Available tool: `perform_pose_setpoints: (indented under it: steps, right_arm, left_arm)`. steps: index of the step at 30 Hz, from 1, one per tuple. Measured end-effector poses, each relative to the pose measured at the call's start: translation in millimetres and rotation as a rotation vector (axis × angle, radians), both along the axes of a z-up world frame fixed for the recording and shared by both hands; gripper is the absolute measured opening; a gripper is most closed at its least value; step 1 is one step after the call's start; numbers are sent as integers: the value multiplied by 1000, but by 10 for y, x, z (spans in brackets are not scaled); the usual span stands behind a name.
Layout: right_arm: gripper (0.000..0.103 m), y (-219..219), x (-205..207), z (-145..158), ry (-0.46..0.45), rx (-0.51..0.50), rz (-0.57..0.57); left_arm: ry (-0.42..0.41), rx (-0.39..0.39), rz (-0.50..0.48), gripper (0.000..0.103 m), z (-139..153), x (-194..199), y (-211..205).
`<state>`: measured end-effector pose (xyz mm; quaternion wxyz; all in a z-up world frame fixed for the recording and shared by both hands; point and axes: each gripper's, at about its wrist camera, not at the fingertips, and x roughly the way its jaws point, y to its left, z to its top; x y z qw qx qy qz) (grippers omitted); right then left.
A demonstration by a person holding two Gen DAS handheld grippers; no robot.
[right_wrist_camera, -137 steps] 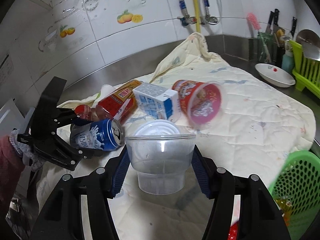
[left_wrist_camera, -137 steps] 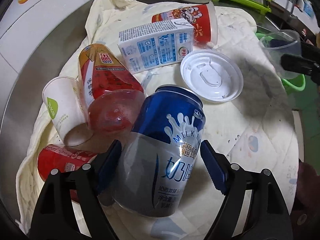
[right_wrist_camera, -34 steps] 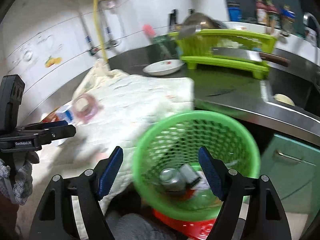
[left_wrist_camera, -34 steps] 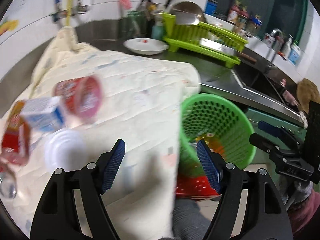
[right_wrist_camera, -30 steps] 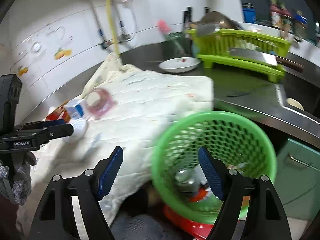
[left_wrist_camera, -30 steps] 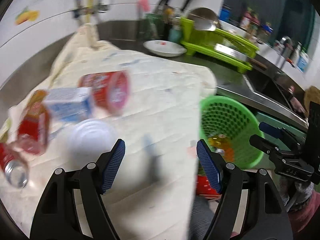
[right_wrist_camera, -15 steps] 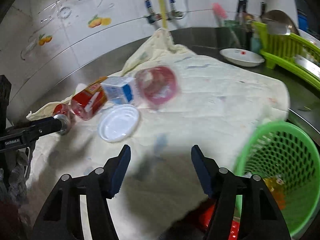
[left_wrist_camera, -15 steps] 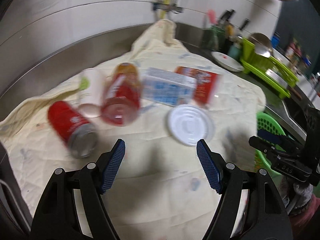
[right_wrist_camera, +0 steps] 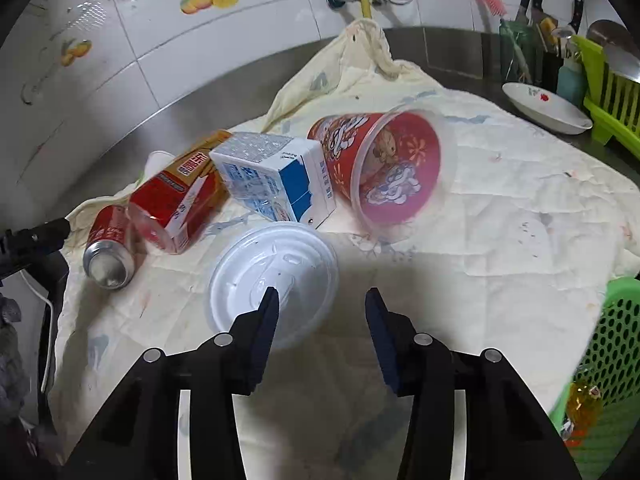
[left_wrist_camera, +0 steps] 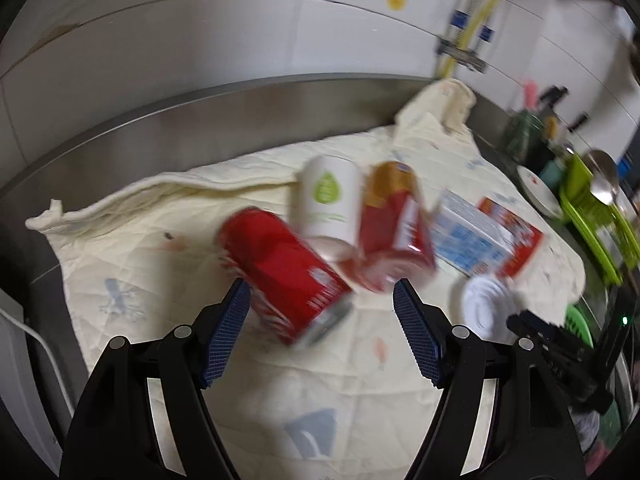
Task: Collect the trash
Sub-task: 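Grasp the white plastic lid with the right tool while the left tool grasps the red Coca-Cola can, then lift the white lid over the basket with the right tool while the left tool lifts the red can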
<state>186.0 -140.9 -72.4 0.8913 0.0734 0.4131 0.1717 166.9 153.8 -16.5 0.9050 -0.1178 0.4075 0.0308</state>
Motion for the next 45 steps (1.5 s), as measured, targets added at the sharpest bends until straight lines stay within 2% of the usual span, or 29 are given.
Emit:
perform_pose_setpoints:
  steps: [4,7,10,12,18,26,34,38,42,45]
  right_arm:
    - [36,35,102,-62,17,6,-6]
    - [25,83,150,-114,35,4,8]
    - [21,112,138,-127,28,-6,11]
    - [10,97,128,-111,21,2,10]
    - [9,59,105,-104,12,9,8]
    - [8,33,36,-85,-11,3,15]
    - [7,0,-91,-26,-27,14,25]
    - [7,-16,-169,-10,-33,20,32]
    - [7,-33,-230,-2,-36,15,32]
    - [7,-48,-263,6,-34,22,31]
  left_arm:
    - [31,-38,76,73,-47,121,198]
    - [67,-71,135,76,-119,233,322]
    - [105,-106,179,76,-197,345,406]
    - [120,-106,202,77,-234,399,426]
    - [177,-181,269,77,-393,530,465]
    - [213,-194,316,77,-544,652,430]
    - [214,-246,354,77,-619,640,498]
    - [216,-269,344,77,-658,638,532]
    - [236,-246,310,73,-657,632,487]
    - [264,-198,279,73,-630,625,403]
